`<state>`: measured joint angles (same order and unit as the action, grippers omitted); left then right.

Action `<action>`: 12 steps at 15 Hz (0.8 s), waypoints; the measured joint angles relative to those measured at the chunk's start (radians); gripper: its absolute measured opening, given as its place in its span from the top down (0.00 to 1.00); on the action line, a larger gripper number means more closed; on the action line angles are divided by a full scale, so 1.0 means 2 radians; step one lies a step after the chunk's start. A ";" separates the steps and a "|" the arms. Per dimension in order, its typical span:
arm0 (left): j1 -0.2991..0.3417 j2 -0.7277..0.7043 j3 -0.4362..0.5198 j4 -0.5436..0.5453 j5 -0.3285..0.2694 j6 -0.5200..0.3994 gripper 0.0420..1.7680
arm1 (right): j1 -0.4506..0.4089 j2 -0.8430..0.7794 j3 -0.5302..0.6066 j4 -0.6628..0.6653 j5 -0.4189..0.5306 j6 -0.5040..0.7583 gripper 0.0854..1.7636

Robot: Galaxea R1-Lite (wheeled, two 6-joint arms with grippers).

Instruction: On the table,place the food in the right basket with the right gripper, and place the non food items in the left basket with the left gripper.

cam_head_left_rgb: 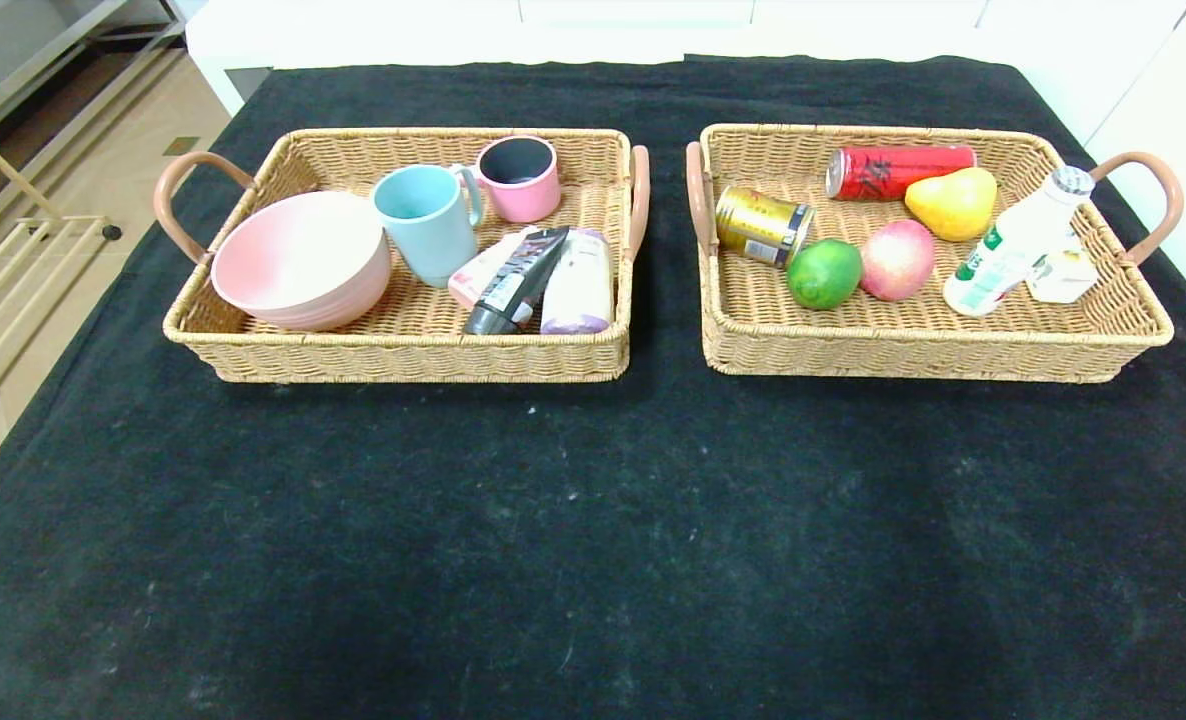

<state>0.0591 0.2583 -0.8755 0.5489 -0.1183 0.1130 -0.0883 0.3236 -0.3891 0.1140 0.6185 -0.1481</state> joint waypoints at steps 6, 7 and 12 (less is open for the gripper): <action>-0.026 -0.006 -0.016 0.009 0.003 -0.003 0.03 | 0.008 -0.022 0.019 -0.001 -0.015 -0.005 0.03; -0.033 -0.012 -0.016 0.022 0.003 -0.004 0.03 | 0.010 -0.024 0.018 -0.001 -0.015 -0.005 0.03; -0.031 -0.076 0.047 0.032 -0.005 -0.001 0.03 | 0.027 -0.049 0.021 0.001 -0.023 -0.006 0.03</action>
<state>-0.0036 0.1062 -0.7806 0.6128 -0.1279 0.1111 -0.0336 0.2266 -0.3477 0.1157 0.5730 -0.1600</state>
